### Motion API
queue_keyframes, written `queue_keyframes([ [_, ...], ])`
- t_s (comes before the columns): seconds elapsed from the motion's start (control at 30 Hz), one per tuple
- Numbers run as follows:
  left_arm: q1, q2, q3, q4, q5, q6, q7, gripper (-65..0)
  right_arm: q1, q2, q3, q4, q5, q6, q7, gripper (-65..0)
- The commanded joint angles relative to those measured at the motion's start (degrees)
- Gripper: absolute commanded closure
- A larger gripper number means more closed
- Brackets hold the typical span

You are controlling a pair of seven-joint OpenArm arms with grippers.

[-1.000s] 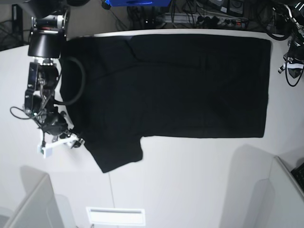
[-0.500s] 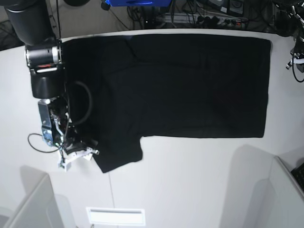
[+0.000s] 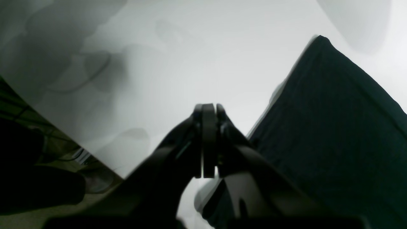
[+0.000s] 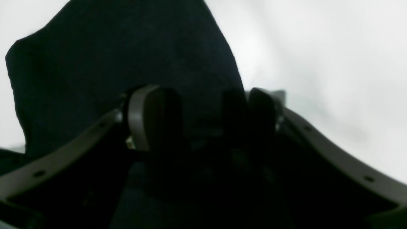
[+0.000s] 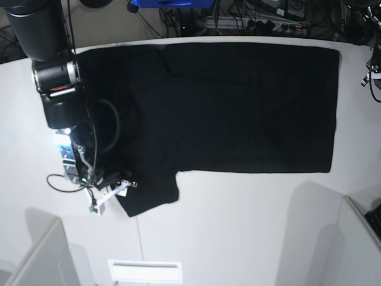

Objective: Fold the T-shirt properly
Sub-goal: 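Move the right gripper down to the shirt's hem corner, then move the left gripper down to the other hem corner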

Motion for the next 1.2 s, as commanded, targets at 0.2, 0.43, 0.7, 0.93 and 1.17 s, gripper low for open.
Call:
queue_keyframes([
  [0.2, 0.2, -0.9, -0.2, 0.8, -0.4, -0.2, -1.1, 0.0, 2.2, 0.6, 0.1, 0.8, 0.4, 0.2, 1.2, -35.9],
  [0.43, -0.9, -2.8, 5.2, 0.8, 4.6, -0.2, -1.5, 0.0, 2.2, 0.5, 0.0, -2.1, 0.3, 0.2, 3.8, -0.6],
  [0.7, -14.1, -3.9, 11.2, -4.1, 18.0, -0.3, -1.2, -40.8, 2.2, 0.3, 0.3, -2.3, 0.4, 0.2, 3.8, 0.0],
  [0.93, -25.6, -10.9, 20.4, -18.7, 18.4, -0.3, -1.6, -60.7, 2.2, 0.3, 0.3, -2.2, 0.4, 0.2, 3.6, 0.0],
  [1.17, -37.1, -13.7, 26.5, -35.1, 18.4, -0.3, -2.3, -57.8, 2.2, 0.3, 0.2, -2.2, 0.4, 0.2, 3.6, 0.0],
])
